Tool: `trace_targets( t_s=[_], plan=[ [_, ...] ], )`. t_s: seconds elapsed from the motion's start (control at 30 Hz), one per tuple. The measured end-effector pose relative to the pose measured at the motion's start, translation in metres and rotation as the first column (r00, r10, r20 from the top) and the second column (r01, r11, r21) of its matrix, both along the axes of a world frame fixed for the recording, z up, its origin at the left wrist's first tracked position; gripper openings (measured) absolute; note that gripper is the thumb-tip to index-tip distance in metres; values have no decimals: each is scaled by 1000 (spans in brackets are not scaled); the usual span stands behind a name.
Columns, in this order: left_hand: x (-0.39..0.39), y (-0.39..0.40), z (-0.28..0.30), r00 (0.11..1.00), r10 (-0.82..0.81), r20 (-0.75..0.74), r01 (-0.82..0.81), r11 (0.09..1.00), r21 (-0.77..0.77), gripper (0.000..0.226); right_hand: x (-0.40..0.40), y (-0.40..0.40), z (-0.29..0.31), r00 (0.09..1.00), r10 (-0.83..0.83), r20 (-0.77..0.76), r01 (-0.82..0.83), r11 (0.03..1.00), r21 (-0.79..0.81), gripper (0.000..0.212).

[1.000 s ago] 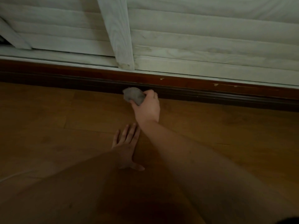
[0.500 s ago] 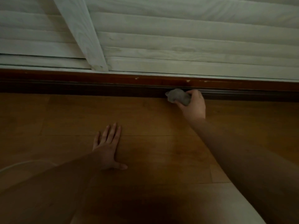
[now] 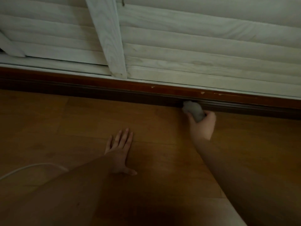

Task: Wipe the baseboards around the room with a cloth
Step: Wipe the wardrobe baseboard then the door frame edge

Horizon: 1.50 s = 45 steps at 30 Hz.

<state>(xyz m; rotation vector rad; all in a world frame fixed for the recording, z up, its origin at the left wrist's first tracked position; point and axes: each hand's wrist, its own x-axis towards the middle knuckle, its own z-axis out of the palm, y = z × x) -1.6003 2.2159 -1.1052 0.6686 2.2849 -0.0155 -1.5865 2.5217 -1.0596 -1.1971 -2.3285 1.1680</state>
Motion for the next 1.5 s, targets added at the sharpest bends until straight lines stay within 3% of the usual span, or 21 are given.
trace_targets(
  t_s=[0.2, 0.37, 0.47, 0.57, 1.03, 1.23, 1.4, 1.5],
  plan=[
    [0, -2, -4, 1000, 5, -21, -5, 1000, 22, 156, -52, -122, 12, 940, 334, -64, -338, 940, -56, 50],
    [-2, -3, -6, 1000, -16, 6, 16, 999, 28, 153, -83, -165, 20, 897, 437, -73, -439, 899, -10, 45],
    [-3, -3, -7, 1000, -12, 19, 11, 999, 53, 153, -98, -167, 21, 912, 405, -62, -408, 912, -42, 46],
    [-2, -3, -5, 1000, -12, 14, 11, 999, 44, 154, -101, -151, 20, 933, 358, -36, -360, 931, -63, 49],
    [-1, 2, 3, 1000, 1, 15, -1, 1000, -11, 157, -29, 25, 20, 964, 262, 53, -268, 949, 167, 50],
    [-4, 4, 6, 998, -5, 62, 7, 1000, -27, 157, -14, 83, 29, 920, 351, 174, -388, 880, 274, 49],
    [-5, 9, 8, 997, -2, 83, 8, 998, -66, 160, 5, 118, 30, 934, 279, 224, -337, 896, 291, 50],
    [4, 16, 8, 1000, -2, 12, 3, 993, -116, 156, 5, 130, 37, 941, 229, 249, -297, 911, 285, 51]
  ],
)
